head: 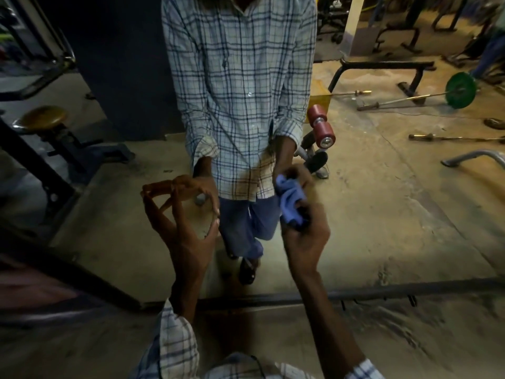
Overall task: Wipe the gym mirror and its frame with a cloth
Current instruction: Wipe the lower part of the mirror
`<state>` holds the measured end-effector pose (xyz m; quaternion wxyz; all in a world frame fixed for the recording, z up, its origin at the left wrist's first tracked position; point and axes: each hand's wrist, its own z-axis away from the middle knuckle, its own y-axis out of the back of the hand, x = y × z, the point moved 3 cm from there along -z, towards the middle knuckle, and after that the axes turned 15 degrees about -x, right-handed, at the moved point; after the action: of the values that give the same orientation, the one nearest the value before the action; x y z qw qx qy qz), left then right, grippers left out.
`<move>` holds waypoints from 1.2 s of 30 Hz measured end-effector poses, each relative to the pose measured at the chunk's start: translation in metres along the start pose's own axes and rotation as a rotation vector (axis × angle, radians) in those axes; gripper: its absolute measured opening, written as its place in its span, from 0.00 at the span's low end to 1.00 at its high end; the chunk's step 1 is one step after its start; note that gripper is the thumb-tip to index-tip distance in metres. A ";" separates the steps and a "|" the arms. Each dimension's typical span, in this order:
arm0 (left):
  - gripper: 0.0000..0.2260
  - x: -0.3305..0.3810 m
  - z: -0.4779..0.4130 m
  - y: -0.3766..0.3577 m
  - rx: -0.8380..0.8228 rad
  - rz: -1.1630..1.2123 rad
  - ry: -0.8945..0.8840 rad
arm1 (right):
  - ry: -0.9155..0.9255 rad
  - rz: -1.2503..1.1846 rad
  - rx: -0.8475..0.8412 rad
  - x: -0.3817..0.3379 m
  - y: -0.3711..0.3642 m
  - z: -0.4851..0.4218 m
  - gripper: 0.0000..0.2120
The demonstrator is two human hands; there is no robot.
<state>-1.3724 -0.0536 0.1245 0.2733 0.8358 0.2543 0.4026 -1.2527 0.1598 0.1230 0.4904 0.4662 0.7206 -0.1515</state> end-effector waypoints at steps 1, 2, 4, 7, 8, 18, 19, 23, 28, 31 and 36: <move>0.50 0.001 0.001 -0.005 0.002 0.004 -0.019 | -0.009 -0.019 0.057 -0.002 0.006 -0.010 0.17; 0.50 0.007 0.002 -0.008 0.000 0.006 -0.014 | 0.003 -0.036 0.060 -0.007 0.004 -0.014 0.17; 0.51 0.019 0.005 -0.013 -0.010 0.026 -0.022 | 0.079 -0.021 -0.078 -0.013 -0.019 0.003 0.14; 0.50 0.030 0.007 -0.019 0.010 0.030 -0.019 | 0.131 0.114 -0.415 0.006 -0.043 0.031 0.11; 0.50 0.033 0.007 -0.021 0.009 0.039 -0.006 | 0.110 0.124 -0.441 0.011 -0.039 0.032 0.13; 0.58 0.079 0.013 -0.047 -0.003 0.143 0.093 | 0.140 -0.014 -0.066 -0.017 0.044 -0.036 0.15; 0.57 0.082 0.012 -0.050 0.004 0.148 0.094 | 0.166 0.015 -0.194 -0.012 0.034 -0.026 0.15; 0.56 0.094 0.011 -0.063 0.030 0.135 0.088 | 0.194 0.065 -0.404 0.012 0.049 -0.020 0.12; 0.48 0.131 0.028 -0.077 -0.051 0.120 0.102 | 0.236 -0.023 -0.124 0.003 0.104 -0.064 0.19; 0.45 0.140 0.034 -0.089 -0.033 0.082 0.048 | 0.235 0.054 -0.305 0.010 0.091 -0.049 0.18; 0.46 0.142 0.037 -0.103 -0.053 0.062 -0.056 | 0.167 0.044 -0.130 0.019 0.129 -0.062 0.15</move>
<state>-1.2855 0.1023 0.1126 0.2897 0.8467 0.2100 0.3939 -1.1837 0.2784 0.1673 0.4611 0.4601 0.7568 -0.0544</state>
